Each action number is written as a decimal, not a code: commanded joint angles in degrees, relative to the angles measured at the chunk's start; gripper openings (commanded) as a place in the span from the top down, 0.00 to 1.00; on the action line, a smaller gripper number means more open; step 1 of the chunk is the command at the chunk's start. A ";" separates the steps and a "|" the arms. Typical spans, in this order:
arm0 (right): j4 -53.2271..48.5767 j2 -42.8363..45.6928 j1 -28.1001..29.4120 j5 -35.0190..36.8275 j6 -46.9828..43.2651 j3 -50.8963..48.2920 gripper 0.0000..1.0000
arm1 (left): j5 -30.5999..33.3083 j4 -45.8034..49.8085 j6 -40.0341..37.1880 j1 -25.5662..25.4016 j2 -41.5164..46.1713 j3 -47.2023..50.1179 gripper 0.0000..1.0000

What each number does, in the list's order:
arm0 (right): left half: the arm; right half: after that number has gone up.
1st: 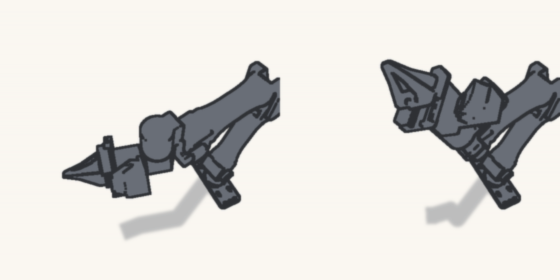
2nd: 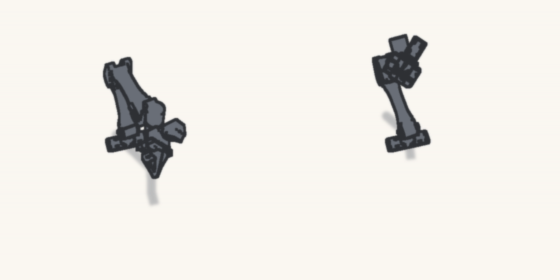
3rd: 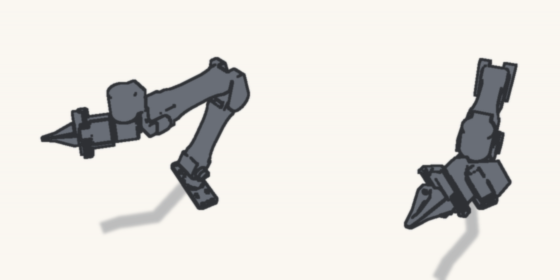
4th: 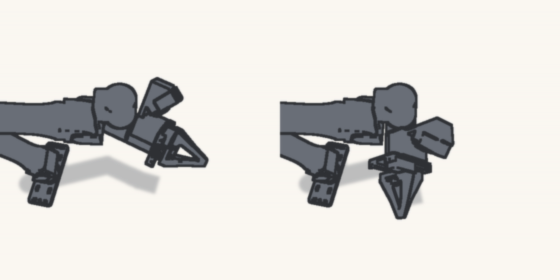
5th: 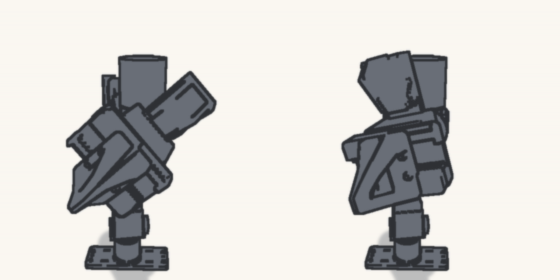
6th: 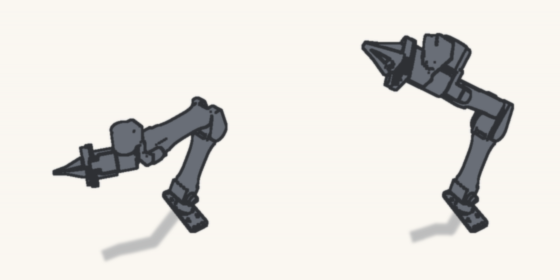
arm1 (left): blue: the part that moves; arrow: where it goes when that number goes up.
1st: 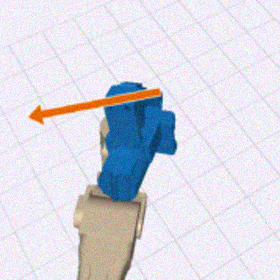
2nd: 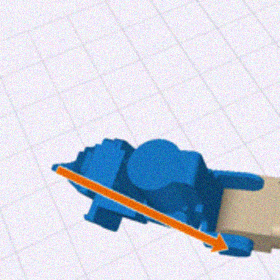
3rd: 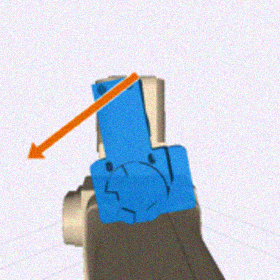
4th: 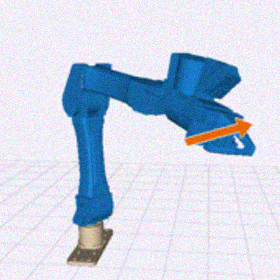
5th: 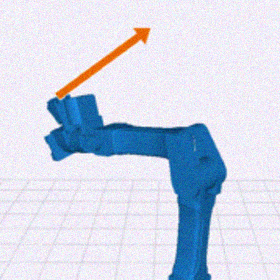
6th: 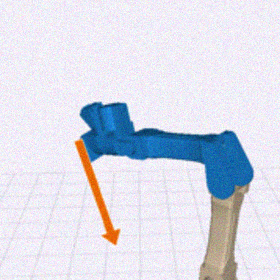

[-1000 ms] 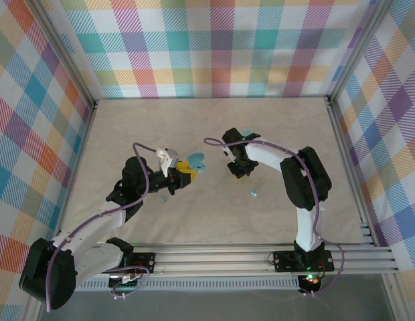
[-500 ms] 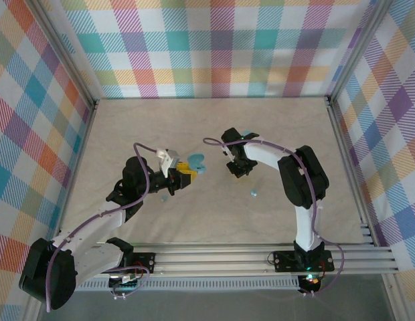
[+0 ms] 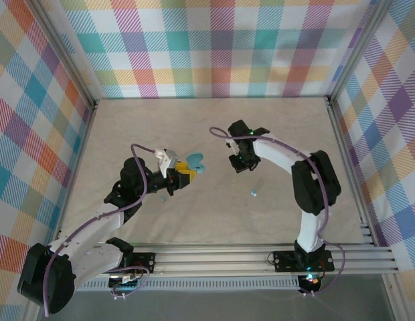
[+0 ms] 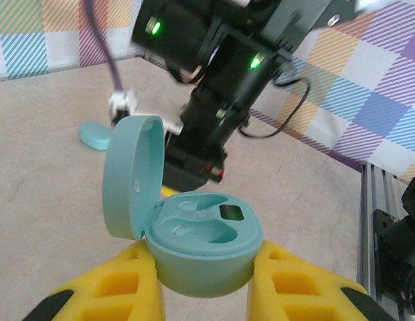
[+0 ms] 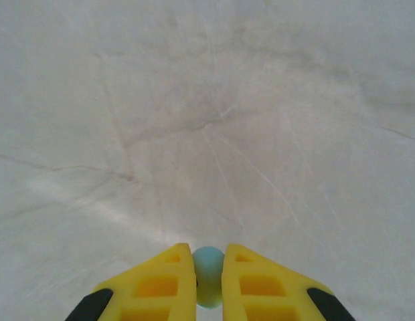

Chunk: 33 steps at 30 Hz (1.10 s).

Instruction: Insert the wireless bluetooth earbuds into the charging case

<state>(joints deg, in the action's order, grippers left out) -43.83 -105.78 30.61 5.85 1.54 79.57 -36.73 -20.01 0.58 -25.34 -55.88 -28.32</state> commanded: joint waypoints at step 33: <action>4.86 21.43 6.96 -43.30 16.27 3.61 0.90 | -7.97 -7.41 -5.85 -0.32 0.83 -0.34 0.98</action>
<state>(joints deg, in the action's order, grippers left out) -38.65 -83.61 37.21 -36.60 20.62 80.84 -42.52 -25.67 -4.14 -25.41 -55.96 -28.91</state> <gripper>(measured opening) 0.111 0.271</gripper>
